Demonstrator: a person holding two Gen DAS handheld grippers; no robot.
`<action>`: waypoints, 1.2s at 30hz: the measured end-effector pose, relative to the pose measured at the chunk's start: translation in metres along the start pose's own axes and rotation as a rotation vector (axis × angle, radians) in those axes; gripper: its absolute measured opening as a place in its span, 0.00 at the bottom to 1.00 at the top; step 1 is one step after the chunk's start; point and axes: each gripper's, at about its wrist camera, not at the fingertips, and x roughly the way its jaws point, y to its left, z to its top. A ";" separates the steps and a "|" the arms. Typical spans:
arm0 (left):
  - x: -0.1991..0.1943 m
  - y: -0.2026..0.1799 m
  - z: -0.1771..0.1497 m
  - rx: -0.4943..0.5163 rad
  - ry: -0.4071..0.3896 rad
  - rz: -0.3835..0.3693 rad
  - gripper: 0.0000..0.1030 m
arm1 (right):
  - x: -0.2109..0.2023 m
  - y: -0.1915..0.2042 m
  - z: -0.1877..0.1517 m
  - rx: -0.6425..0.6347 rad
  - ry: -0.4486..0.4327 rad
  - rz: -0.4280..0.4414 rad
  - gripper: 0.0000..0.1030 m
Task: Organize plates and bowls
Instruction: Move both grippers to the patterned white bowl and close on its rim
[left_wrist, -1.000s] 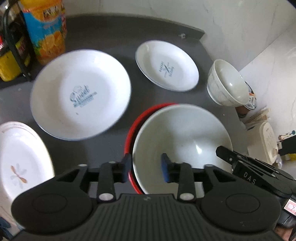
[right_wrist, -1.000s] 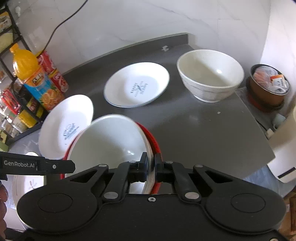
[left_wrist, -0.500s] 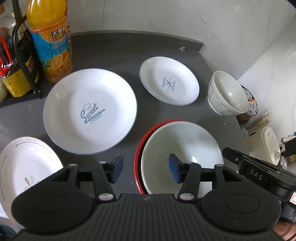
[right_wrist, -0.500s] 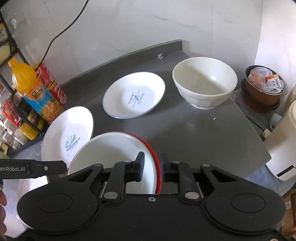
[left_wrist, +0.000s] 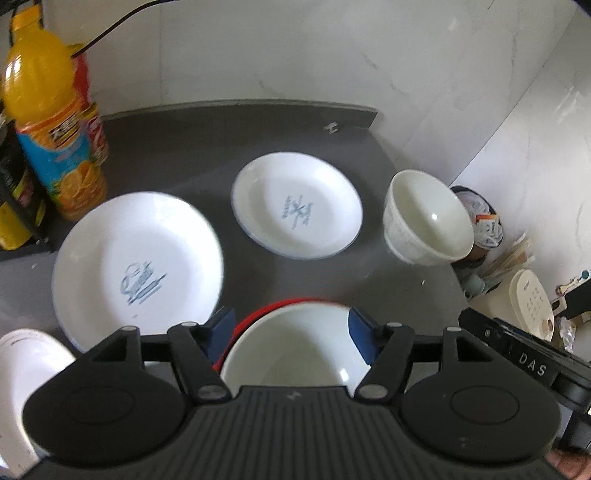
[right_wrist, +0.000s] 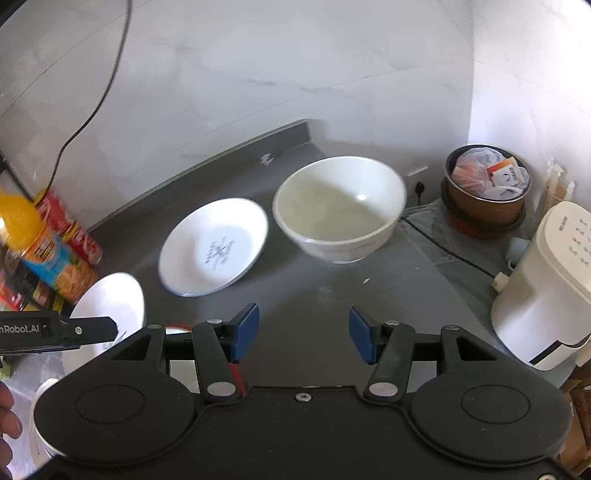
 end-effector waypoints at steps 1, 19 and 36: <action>0.002 -0.005 0.002 0.005 -0.006 0.008 0.71 | 0.001 -0.005 0.002 0.004 -0.002 -0.004 0.54; 0.070 -0.072 0.044 -0.034 -0.004 0.026 0.83 | 0.041 -0.074 0.052 0.058 -0.053 0.014 0.85; 0.139 -0.106 0.071 -0.109 -0.011 0.017 0.78 | 0.096 -0.110 0.073 0.179 0.023 0.050 0.58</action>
